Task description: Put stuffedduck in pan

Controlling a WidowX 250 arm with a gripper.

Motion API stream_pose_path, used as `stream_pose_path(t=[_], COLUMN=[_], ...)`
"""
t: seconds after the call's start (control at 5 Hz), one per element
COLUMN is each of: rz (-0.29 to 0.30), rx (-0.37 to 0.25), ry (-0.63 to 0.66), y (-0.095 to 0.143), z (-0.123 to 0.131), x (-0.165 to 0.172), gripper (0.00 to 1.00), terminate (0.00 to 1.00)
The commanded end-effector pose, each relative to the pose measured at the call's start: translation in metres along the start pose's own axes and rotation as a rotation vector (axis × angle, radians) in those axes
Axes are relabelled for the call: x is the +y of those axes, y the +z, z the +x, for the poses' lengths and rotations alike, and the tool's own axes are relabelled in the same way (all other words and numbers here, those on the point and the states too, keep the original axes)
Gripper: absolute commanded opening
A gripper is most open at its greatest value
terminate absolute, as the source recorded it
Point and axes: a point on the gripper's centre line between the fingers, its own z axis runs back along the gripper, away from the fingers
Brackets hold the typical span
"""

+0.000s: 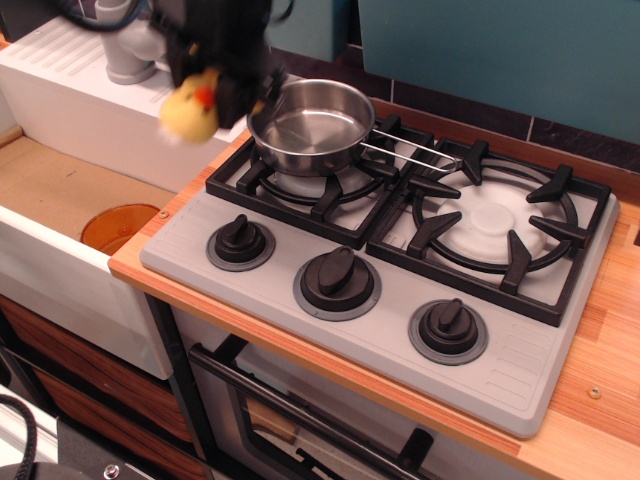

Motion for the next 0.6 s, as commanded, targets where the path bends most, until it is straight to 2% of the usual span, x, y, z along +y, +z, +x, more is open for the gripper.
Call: stream_pose_path(t=[0.0,0.2,0.4], rz=[0.016,0.012,-0.003], rx=[-0.07,-0.075,-0.087], ry=[-0.031,-0.046,-0.054], y=[0.026,0.024,0.022], z=[0.065,0.079,0.081], x=[-0.003,-0.004,-0.008], gripper=[0.0,0.0,1.0], terminate=[0.0,0.0,0.0])
